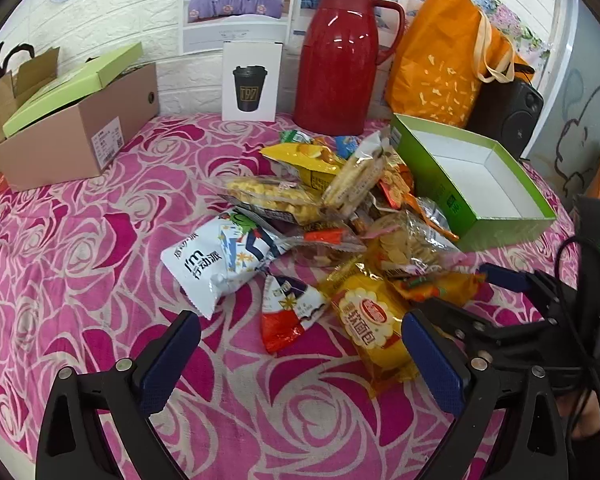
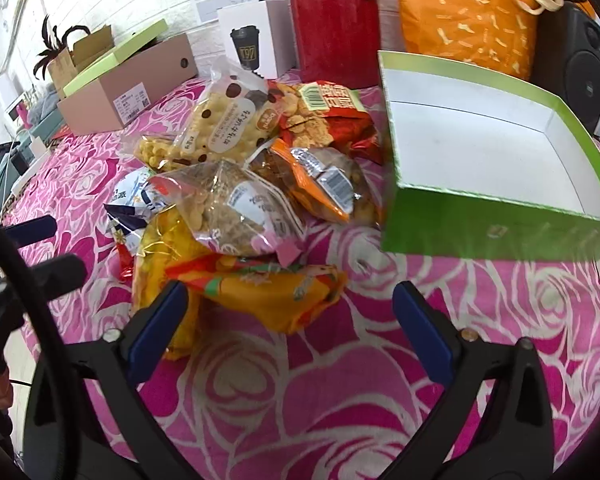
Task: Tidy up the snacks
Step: 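Grasp the yellow bread pack with the left gripper while the right gripper grasps the orange chip bag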
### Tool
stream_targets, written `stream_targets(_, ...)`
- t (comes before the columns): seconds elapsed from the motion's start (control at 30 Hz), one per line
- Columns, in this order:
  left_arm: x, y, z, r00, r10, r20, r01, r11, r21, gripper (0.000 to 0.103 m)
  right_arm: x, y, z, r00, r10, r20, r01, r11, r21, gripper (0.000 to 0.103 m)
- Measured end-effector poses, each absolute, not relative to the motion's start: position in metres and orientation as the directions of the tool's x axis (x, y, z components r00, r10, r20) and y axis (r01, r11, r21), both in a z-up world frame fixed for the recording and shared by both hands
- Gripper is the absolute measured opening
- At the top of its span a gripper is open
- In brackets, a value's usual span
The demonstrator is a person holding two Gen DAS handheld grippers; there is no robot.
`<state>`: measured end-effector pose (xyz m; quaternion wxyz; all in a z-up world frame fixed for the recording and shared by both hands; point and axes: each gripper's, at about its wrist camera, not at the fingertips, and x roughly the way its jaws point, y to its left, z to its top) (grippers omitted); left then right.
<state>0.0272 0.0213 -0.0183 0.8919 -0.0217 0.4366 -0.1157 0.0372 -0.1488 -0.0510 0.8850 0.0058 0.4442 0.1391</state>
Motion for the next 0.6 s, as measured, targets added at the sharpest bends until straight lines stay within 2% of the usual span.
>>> stream_targets(0.03,0.026,0.02,-0.019,0.588,-0.23,-0.775,0.188,0.971,-0.145,0.1,0.038,-0.151,-0.052,0.555,0.264,-0.788,-0.247,0.958,0.147,0.045)
stream_targets(0.07,0.026,0.019,-0.02,0.583,-0.238,-0.777,0.192,0.969,-0.153,0.099,0.037,-0.154,-0.053,0.554,0.256,-0.793,-0.235,0.961,0.146,0.042)
stream_targets(0.13,0.027,0.012,-0.023,0.565,-0.256,-0.784,0.206,0.964,-0.166,0.097,0.033,-0.163,-0.054,0.55,0.246,-0.798,-0.217,0.965,0.148,0.01)
stream_targets(0.17,0.028,0.007,-0.025,0.562,-0.248,-0.789,0.209,0.966,-0.155,0.095,0.03,-0.169,-0.054,0.551,0.241,-0.799,-0.205,0.967,0.15,0.006)
stream_targets(0.3,0.035,-0.017,-0.031,0.581,-0.174,-0.795,0.223,0.974,-0.05,0.088,0.019,-0.188,-0.048,0.571,0.216,-0.792,-0.184,0.974,0.133,0.008)
stream_targets(0.37,0.035,-0.025,-0.031,0.595,-0.171,-0.785,0.229,0.973,-0.039,0.088,0.015,-0.187,-0.041,0.589,0.204,-0.782,-0.21,0.973,0.096,0.031)
stream_targets(0.4,0.036,-0.028,-0.032,0.596,-0.159,-0.787,0.225,0.974,-0.027,0.088,0.015,-0.186,-0.039,0.595,0.197,-0.779,-0.216,0.973,0.08,0.065)
stream_targets(0.43,0.036,-0.03,-0.033,0.592,-0.149,-0.792,0.223,0.975,-0.016,0.088,0.015,-0.182,-0.037,0.608,0.195,-0.77,-0.228,0.971,0.065,0.085)
stream_targets(0.6,0.038,-0.021,-0.041,0.564,-0.143,-0.813,0.183,0.982,-0.046,0.09,0.026,-0.168,-0.042,0.595,0.244,-0.766,-0.271,0.958,0.095,0.085)
